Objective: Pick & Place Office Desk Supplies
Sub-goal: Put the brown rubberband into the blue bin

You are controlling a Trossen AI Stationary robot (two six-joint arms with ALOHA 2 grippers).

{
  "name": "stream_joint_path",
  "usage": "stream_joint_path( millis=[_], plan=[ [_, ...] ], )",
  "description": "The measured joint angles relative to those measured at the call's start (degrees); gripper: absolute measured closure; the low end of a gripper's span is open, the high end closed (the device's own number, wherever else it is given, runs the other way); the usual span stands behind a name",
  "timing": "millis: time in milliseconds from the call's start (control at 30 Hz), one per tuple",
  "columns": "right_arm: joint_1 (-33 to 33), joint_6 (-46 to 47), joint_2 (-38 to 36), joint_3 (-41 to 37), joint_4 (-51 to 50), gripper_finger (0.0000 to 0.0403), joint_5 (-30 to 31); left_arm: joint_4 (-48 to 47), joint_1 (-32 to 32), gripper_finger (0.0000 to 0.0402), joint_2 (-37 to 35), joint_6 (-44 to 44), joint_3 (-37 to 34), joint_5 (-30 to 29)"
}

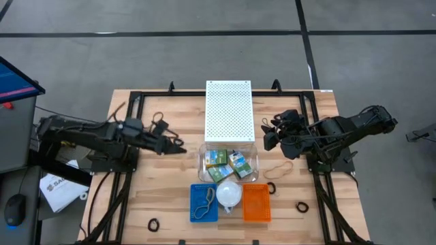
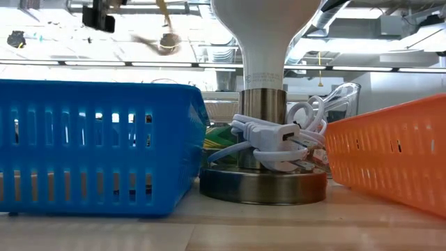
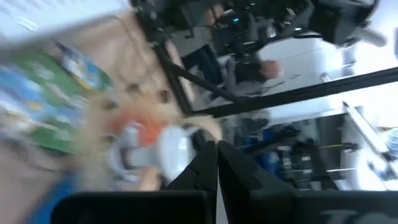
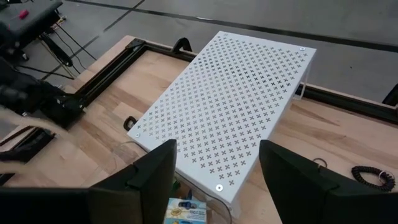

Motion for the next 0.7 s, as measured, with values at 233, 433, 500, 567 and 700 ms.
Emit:
stream_joint_path(
  millis=[233,433,500,567,700],
  plan=[
    [0.4,0.0,0.0,0.0,0.1,0.0177,-0.2,12.8,-12.2,0.0401,10.9,-7.8,0.0,-6.7],
    [0.9,0.0,0.0,0.0,0.1,0.0177,-0.6,20.6,-18.3,0.0401,19.7,-13.8,0.0,-10.6],
    [1.3,0.0,0.0,0.0,0.1,0.0177,-0.6,21.1,-19.7,0.0401,22.1,-15.3,0.0,-11.2],
    [1.7,0.0,0.0,0.0,0.1,0.0177,-0.7,21.0,-20.7,0.0401,24.1,-16.4,0.0,-11.2],
    [2.3,0.2,0.0,0.0,0.0,0.0177,-0.6,21.0,-22.3,0.0401,27.8,-17.0,0.0,-10.2]
  ],
)
